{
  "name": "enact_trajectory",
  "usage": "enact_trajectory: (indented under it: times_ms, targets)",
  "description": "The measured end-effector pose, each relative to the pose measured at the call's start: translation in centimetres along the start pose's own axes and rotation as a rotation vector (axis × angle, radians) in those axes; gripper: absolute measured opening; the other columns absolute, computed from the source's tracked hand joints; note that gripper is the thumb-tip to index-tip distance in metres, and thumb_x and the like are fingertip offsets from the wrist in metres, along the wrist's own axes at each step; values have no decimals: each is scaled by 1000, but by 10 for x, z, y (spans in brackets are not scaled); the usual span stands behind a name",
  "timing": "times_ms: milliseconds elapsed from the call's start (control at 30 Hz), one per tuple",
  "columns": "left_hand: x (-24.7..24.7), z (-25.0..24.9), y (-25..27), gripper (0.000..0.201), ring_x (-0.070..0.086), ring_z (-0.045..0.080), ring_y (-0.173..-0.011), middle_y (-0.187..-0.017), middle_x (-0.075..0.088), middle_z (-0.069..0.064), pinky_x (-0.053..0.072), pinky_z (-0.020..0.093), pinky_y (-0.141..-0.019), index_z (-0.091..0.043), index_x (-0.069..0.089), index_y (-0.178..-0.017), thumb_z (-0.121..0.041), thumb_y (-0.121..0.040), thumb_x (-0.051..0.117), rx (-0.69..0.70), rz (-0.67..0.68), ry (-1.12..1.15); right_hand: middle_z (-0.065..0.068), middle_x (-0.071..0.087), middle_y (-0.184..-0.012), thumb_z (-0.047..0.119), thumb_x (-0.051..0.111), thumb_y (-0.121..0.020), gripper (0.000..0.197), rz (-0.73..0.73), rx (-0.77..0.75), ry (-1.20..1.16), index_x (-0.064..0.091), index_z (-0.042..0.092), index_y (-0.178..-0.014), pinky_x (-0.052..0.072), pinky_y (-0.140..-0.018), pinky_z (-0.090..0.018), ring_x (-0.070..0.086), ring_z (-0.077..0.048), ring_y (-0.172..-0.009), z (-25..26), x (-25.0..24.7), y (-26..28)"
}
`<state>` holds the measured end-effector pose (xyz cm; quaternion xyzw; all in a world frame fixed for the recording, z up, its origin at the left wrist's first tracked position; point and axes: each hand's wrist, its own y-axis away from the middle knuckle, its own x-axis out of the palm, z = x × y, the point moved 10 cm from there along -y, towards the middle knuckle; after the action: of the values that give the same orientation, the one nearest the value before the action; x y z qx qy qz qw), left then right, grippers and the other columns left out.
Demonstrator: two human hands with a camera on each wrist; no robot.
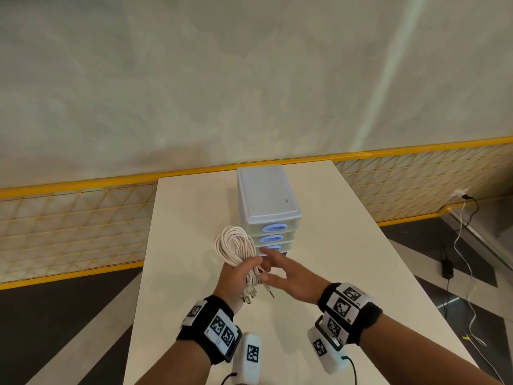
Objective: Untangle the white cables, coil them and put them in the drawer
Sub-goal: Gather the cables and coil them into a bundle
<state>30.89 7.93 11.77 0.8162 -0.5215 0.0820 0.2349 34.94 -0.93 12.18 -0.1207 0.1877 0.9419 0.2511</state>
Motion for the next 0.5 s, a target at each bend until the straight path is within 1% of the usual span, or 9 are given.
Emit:
enact_trajectory:
  times_ms: [67, 100, 200, 267, 300, 367, 433, 467, 500]
  targets:
    - [-1, 0, 1, 12, 60, 22, -59, -69, 61, 18, 46, 24, -46, 8, 61, -79, 4, -85, 51, -17, 7, -1, 14, 43, -142, 42, 49, -92, 58, 54, -16, 115, 25, 34, -144, 28, -111, -24, 37, 1, -131, -7, 9, 2]
    - [1, -2, 2, 11, 59, 21, -57, -66, 59, 16, 45, 24, -45, 7, 61, -79, 6, -83, 51, -15, 12, -4, 12, 48, -140, 39, 49, -93, 55, 40, -30, 124, 26, 33, -144, 31, -110, -24, 42, 2, -127, -8, 8, 0]
    - [11, -7, 2, 7, 58, 18, -54, -64, 58, 15, 44, 22, -45, 7, 61, -80, 3, -74, 57, 0, 77, 8, 9, 63, -113, 29, 53, -93, 45, -36, -115, 82, 43, 27, -137, 44, -96, -20, 56, 2, -104, 0, 0, -2]
    - [14, -10, 2, 13, 60, 18, -56, -64, 60, 13, 46, 23, -49, 6, 61, -78, -3, -70, 60, 11, 104, -11, 8, 59, -92, 23, 54, -93, 34, -77, -157, 50, 54, 17, -127, 45, -83, -14, 54, 5, -84, 3, -6, -4]
    - [14, -10, 1, 14, 60, 18, -57, -63, 60, 13, 46, 24, -50, 6, 61, -79, -4, -70, 60, 11, 103, -8, 8, 56, -87, 22, 55, -93, 29, -86, -162, 39, 57, 15, -121, 44, -79, -14, 53, 4, -78, 4, -7, -4]
    - [13, -13, 1, 15, 61, 19, -59, -64, 60, 13, 49, 26, -52, 6, 61, -82, -3, -70, 61, 16, 91, -11, 9, 57, -89, 33, 55, -91, 29, -89, -151, 37, 59, 21, -117, 46, -77, -17, 56, 1, -77, 2, -5, -5]
    - [8, -21, -2, 13, 60, 17, -60, -66, 61, 9, 49, 25, -52, 1, 62, -81, 3, -69, 63, 61, 32, -165, 11, 64, -102, 52, 54, -86, 43, -97, -90, 78, 54, 34, -124, 50, -82, -21, 63, -9, -88, -11, -4, -9]
    - [3, -25, -6, 13, 57, 14, -59, -66, 61, 5, 47, 23, -52, -5, 63, -78, 4, -68, 65, 88, -14, -315, 11, 64, -106, 52, 54, -85, 46, -117, -34, 97, 51, 36, -128, 50, -82, -21, 63, -11, -90, -22, -7, -12]
    - [-3, -30, -10, 14, 53, 13, -58, -64, 59, 2, 45, 20, -52, -10, 62, -72, 3, -68, 66, 107, -60, -478, 10, 63, -107, 45, 56, -86, 45, -151, 24, 96, 50, 35, -129, 48, -78, -18, 62, -10, -87, -32, -12, -13]
